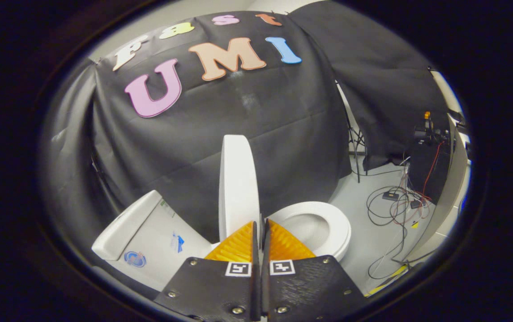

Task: Open the toilet lid.

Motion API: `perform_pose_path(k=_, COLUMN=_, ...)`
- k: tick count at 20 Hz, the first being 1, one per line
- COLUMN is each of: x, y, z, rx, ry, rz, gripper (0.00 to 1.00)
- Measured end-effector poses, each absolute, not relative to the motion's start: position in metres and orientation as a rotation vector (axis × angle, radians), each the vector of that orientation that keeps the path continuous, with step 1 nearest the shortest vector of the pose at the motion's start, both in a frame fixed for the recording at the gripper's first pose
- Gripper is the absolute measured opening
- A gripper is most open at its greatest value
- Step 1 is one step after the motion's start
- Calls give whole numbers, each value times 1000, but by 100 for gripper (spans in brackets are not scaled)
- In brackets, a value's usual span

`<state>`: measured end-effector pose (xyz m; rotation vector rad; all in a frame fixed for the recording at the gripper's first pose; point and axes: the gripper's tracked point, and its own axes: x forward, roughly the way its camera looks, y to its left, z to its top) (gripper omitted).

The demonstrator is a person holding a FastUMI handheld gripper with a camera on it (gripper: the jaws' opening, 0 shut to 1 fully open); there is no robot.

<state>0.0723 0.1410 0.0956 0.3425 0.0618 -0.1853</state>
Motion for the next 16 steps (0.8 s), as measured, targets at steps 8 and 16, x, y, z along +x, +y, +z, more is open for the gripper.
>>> perform_pose_path(k=8, x=64, y=190, z=108, rx=208, ry=68, rz=-163, gripper=1)
perform_pose_path(k=16, x=61, y=223, z=115, rx=128, ry=63, rz=-149, gripper=1)
